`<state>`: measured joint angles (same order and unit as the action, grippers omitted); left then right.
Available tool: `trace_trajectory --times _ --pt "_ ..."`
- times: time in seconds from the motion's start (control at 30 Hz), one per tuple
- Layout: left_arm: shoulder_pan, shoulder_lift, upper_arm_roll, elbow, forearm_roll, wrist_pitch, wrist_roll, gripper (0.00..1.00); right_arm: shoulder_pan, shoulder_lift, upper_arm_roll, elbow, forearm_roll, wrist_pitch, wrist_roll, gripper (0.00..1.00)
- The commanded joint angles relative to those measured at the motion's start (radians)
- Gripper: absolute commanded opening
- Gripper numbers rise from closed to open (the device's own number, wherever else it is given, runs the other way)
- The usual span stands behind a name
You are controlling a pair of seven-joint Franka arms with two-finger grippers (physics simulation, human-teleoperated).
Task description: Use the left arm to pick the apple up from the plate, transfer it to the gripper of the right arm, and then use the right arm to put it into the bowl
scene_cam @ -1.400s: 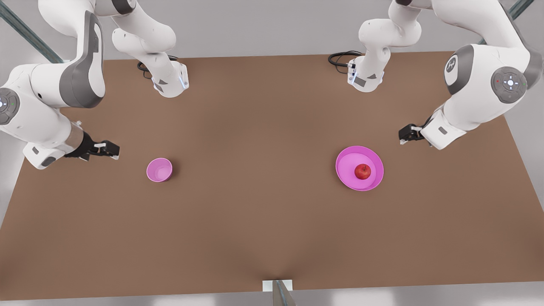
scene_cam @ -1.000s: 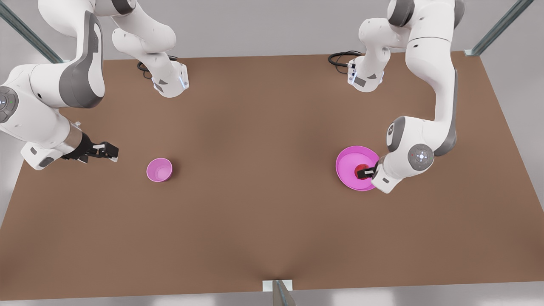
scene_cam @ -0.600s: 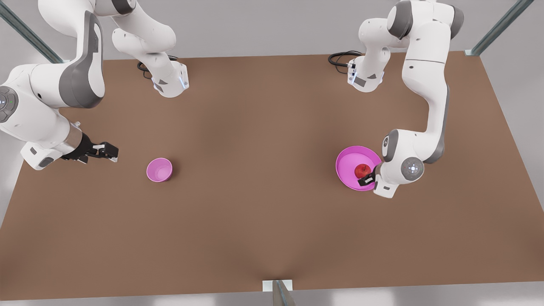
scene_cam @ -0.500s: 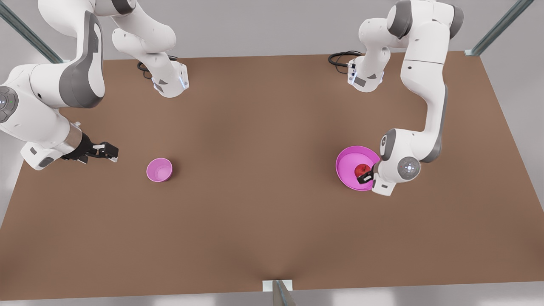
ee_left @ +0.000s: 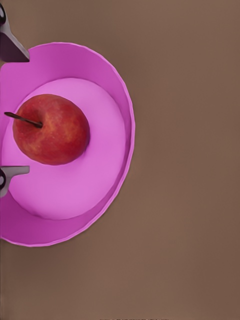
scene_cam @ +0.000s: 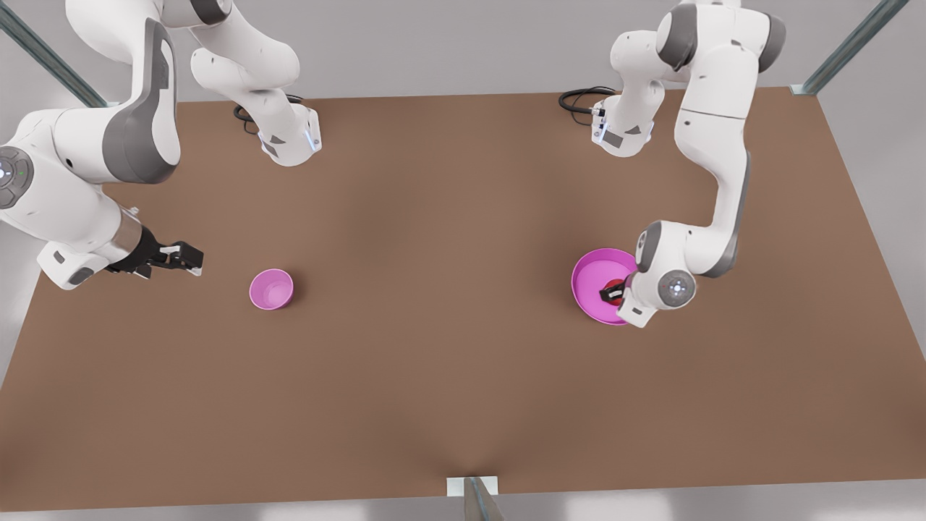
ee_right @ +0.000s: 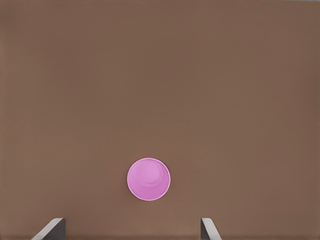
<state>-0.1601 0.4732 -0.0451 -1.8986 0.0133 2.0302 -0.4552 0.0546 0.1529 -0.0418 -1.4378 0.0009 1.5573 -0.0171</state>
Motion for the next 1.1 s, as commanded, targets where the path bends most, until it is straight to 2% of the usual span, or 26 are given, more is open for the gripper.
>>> trace_trajectory --times 0.0,0.6,0.77,1.07 --pt "-0.001 0.011 -0.001 0.003 -0.001 0.027 0.17 1.0 -0.001 -0.001 -0.001 0.0 0.001 -0.002 -0.004 1.0" --pt "0.004 0.079 0.001 -0.025 -0.003 0.078 0.173 1.0 0.001 -0.001 -0.001 -0.001 0.001 -0.002 -0.003 1.0" --pt "0.004 0.087 0.001 -0.024 -0.003 0.081 0.173 0.84 -0.001 -0.001 -0.003 -0.001 0.001 -0.002 -0.006 1.0" --pt "0.005 0.102 0.001 -0.024 -0.003 0.11 0.174 0.83 -0.002 -0.001 -0.006 -0.003 0.001 -0.002 -0.024 1.0"
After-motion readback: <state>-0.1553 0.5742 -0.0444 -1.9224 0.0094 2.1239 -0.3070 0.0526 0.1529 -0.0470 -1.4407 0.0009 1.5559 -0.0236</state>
